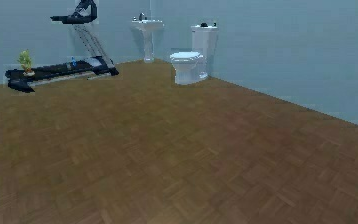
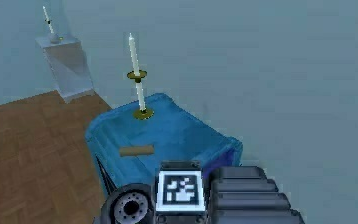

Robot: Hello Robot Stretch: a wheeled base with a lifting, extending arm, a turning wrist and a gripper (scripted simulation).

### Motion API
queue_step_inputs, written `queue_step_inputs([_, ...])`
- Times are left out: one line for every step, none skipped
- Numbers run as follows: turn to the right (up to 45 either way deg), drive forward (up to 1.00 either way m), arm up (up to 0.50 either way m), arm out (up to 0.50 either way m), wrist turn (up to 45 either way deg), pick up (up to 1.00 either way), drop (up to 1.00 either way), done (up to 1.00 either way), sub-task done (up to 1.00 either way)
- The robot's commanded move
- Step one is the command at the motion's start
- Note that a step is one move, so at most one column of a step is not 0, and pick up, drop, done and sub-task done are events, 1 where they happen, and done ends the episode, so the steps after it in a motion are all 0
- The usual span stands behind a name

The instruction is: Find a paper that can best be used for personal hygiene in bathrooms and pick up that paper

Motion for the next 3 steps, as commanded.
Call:
queue_step_inputs([0.0,0.0,0.0,0.24,0.0,0.0,0.0,0.0,0.0])
queue_step_inputs([0.0,0.0,0.0,0.0,45.0,0.0,0.0,0.0,0.0])
queue_step_inputs([0.0,0.0,0.0,0.0,45.0,0.0,0.0,0.0,0.0])
